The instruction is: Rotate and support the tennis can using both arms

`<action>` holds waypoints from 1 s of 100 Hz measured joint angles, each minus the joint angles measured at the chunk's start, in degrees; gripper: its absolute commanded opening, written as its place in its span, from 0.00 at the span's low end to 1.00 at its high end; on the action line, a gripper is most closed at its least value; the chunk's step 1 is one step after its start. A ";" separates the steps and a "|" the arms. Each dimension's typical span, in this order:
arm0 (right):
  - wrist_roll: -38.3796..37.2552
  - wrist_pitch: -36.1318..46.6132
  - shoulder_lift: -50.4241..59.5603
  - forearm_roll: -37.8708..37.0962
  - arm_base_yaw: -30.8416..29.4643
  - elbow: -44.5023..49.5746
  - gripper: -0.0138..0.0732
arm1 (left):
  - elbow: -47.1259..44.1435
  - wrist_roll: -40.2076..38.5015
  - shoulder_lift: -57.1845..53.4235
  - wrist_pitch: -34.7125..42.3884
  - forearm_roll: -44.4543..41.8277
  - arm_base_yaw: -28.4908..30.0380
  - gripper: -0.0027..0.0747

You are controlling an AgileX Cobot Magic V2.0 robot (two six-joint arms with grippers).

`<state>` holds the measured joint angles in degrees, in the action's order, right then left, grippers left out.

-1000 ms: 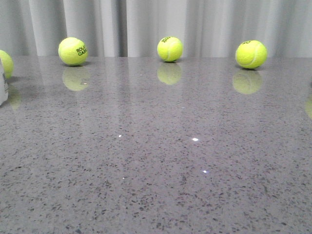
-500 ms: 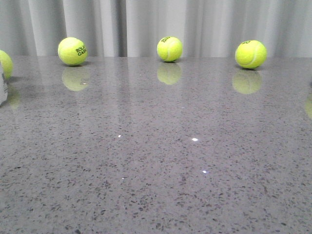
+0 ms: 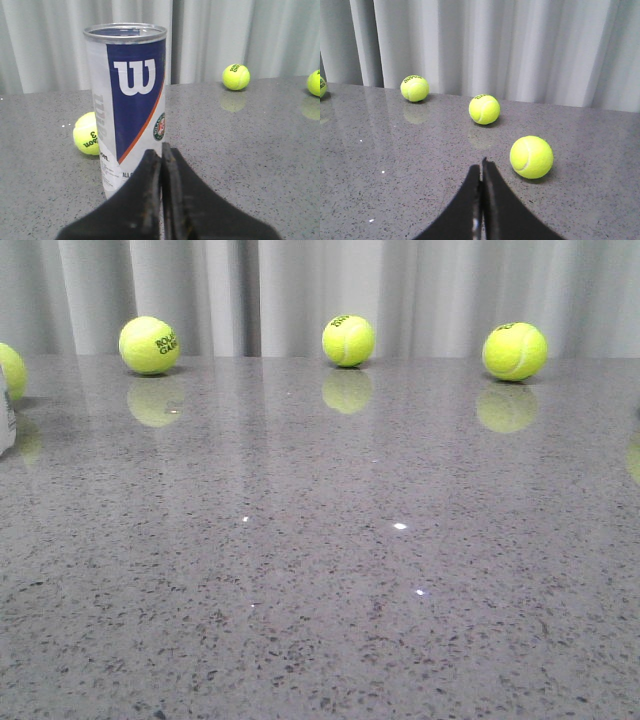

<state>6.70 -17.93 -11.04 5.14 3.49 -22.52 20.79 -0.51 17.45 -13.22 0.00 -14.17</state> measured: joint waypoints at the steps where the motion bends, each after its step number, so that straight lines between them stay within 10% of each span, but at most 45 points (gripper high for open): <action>1: 0.00 0.00 0.00 0.00 0.00 0.00 0.08 | 0.00 0.00 0.00 0.00 0.00 0.00 0.01; 100: 0.00 0.00 0.00 0.00 0.00 0.00 0.08 | -15.45 0.00 -16.38 5.17 -2.86 9.65 0.01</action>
<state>6.70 -17.93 -11.04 5.14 3.49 -22.52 5.34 -0.51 1.07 -8.05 -2.86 -4.52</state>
